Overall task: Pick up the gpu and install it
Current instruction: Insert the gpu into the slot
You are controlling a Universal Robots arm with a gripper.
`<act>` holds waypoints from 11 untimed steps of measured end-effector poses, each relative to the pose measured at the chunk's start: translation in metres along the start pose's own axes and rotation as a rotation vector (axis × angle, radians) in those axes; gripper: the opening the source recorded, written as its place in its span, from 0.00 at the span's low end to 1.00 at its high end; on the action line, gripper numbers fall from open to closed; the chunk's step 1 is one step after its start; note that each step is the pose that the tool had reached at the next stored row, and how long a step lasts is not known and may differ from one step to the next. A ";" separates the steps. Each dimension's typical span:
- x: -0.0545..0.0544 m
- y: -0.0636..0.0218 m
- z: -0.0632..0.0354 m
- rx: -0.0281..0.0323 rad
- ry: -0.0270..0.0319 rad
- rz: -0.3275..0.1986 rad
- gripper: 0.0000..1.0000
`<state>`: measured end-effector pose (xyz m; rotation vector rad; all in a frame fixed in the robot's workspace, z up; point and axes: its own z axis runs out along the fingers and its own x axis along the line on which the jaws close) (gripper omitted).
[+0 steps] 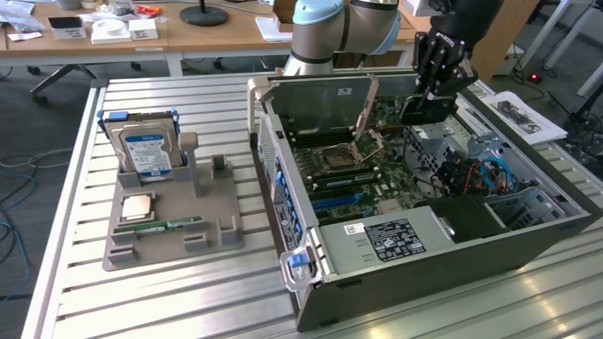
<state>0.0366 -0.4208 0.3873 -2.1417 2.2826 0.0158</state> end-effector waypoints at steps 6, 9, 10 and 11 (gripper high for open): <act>0.000 0.0042 0.0000 0.0006 -0.0001 0.000 0.27; 0.002 0.0255 0.0000 0.0081 -0.0005 0.000 0.27; 0.002 0.0255 0.0000 0.0083 -0.0005 0.000 0.27; 0.002 0.0256 0.0000 0.0083 -0.0005 0.000 0.27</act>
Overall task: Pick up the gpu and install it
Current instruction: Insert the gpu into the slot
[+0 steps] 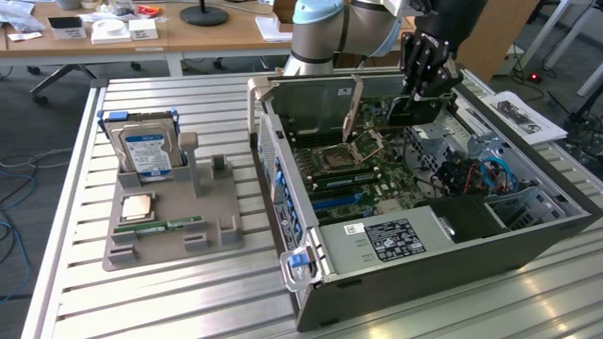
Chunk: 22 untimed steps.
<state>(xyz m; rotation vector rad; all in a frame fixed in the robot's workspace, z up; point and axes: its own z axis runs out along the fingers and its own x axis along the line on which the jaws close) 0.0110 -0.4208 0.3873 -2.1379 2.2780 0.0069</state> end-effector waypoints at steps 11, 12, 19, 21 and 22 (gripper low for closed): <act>0.000 0.0013 0.0000 0.0000 0.0000 0.000 0.27; 0.000 0.0014 0.0000 0.0000 -0.0001 0.000 0.27; 0.000 0.0031 0.0057 0.0094 -0.0006 0.000 0.27; 0.000 0.0037 0.0086 0.0105 -0.0007 0.000 0.27; 0.000 0.0041 0.0098 0.0106 -0.0007 0.000 0.27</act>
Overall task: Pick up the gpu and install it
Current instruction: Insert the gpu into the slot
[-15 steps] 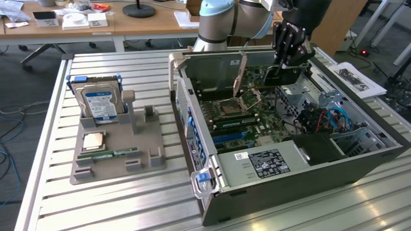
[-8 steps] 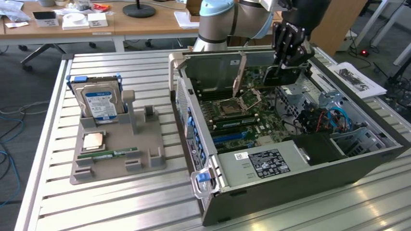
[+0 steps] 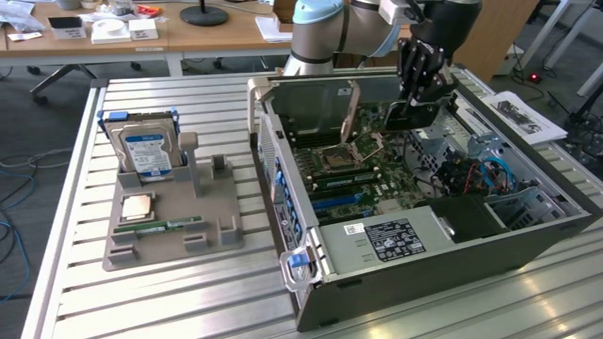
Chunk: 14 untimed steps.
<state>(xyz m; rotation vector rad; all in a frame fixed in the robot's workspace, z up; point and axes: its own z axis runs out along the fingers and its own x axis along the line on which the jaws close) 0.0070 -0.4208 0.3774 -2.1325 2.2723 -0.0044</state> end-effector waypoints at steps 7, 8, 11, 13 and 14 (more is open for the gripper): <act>0.001 0.0070 0.0155 0.0000 0.0001 0.000 0.27; 0.001 0.0071 0.0155 0.0000 0.0001 0.000 0.27; 0.001 0.0071 0.0157 0.0000 0.0000 0.000 0.27; 0.001 0.0071 0.0157 0.0000 0.0000 0.000 0.27; 0.001 0.0071 0.0157 0.0000 0.0000 0.000 0.27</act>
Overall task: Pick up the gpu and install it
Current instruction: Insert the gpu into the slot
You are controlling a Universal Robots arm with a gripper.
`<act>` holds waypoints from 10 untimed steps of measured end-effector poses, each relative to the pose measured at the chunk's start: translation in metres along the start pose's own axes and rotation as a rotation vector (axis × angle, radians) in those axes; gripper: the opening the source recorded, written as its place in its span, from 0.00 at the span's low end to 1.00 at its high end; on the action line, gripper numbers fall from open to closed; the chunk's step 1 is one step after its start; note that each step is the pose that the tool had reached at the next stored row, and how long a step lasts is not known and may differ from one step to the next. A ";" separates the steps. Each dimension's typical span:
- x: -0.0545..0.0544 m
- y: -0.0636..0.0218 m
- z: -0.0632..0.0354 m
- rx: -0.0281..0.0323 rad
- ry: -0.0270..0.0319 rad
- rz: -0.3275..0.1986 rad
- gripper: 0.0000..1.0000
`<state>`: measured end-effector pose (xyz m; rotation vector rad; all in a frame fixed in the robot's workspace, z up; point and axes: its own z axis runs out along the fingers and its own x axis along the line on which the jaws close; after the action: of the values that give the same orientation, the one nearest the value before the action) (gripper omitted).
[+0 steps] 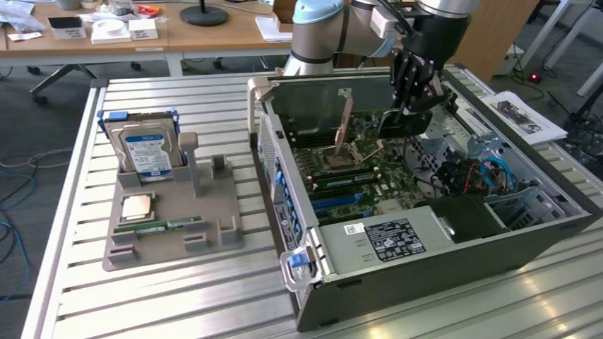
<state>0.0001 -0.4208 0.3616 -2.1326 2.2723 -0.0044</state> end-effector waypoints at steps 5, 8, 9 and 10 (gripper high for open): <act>0.000 0.0009 0.0000 0.0001 0.0000 0.000 0.27; 0.000 0.0034 0.0000 0.0000 0.0002 0.000 0.27; 0.000 0.0064 0.0000 0.0000 0.0002 0.000 0.27; 0.000 0.0065 0.0000 0.0000 0.0002 0.000 0.27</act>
<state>-0.0064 -0.4209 0.3615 -2.1329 2.2722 -0.0047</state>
